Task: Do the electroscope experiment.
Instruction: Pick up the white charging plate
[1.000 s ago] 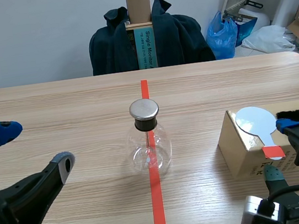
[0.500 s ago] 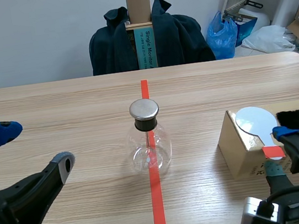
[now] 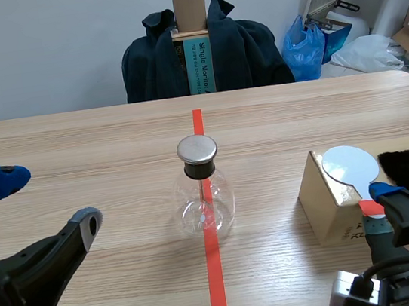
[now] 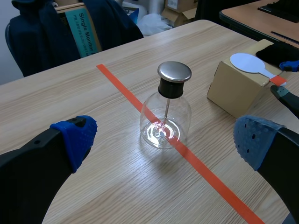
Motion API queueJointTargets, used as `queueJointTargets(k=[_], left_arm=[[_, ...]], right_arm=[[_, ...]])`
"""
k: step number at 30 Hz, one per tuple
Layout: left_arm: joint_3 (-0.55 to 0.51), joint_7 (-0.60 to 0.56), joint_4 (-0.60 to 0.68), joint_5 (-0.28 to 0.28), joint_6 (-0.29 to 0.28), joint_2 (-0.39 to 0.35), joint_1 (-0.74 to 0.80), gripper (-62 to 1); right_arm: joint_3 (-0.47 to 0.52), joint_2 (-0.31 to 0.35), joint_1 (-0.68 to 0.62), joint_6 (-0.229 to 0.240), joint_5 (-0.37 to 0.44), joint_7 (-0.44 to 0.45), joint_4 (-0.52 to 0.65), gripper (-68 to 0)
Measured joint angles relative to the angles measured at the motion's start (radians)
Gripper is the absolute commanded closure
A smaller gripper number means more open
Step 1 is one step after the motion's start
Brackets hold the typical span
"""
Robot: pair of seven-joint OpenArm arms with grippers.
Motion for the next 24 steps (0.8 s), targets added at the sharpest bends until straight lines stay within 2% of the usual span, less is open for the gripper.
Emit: queueJointTargets(k=[3,7,12,14,17,24], left_arm=[[0.000,0.000,0.000,0.000,0.000,0.000,0.000,-62.3],[0.000,0.000,0.000,0.000,0.000,0.000,0.000,-62.3],[0.000,0.000,0.000,0.000,0.000,0.000,0.000,-62.3],[0.000,0.000,0.000,0.000,0.000,0.000,0.000,-62.3],[0.000,0.000,0.000,0.000,0.000,0.000,0.000,-62.3],[0.000,0.000,0.000,0.000,0.000,0.000,0.000,-62.3]], right_arm=[[0.000,0.000,0.000,0.000,0.000,0.000,0.000,-29.8],[0.000,0.000,0.000,0.000,-0.007,0.000,0.000,-22.9],[0.000,0.000,0.000,0.000,-0.008,0.000,0.000,-22.2],[0.000,0.000,0.000,0.000,-0.008,0.000,0.000,-14.9],[0.000,0.000,0.000,0.000,-0.008,0.000,0.000,0.0],[0.000,0.000,0.000,0.000,-0.007,0.000,0.000,-0.8]])
